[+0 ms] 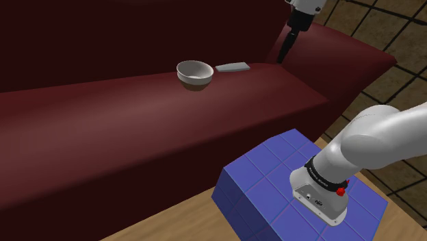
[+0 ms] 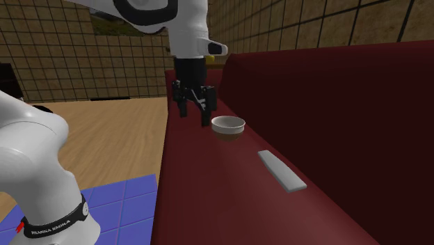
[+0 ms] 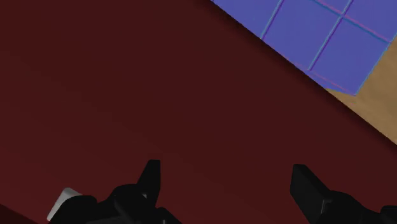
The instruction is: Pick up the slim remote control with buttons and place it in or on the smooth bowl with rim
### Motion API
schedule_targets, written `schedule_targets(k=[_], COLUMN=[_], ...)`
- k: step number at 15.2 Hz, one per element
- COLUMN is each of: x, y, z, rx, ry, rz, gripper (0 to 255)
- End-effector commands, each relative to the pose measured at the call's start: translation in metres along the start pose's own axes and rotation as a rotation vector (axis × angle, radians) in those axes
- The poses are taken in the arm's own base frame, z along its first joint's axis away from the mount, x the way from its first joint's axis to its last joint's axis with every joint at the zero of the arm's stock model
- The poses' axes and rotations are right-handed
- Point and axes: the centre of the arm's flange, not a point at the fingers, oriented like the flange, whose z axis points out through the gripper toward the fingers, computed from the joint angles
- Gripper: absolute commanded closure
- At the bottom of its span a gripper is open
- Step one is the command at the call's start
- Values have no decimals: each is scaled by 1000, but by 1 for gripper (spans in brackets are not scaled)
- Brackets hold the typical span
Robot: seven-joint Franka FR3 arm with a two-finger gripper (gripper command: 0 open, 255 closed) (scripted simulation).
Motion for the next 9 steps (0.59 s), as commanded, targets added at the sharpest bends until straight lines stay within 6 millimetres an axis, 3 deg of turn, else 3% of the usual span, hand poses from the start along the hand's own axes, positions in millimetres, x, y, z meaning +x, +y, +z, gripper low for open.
schedule_targets(k=[1,9], x=[11,69], y=[18,85], z=[13,65], rx=[-7,-30], ry=[1,3], rz=[-90,-422], gripper=[0,0])
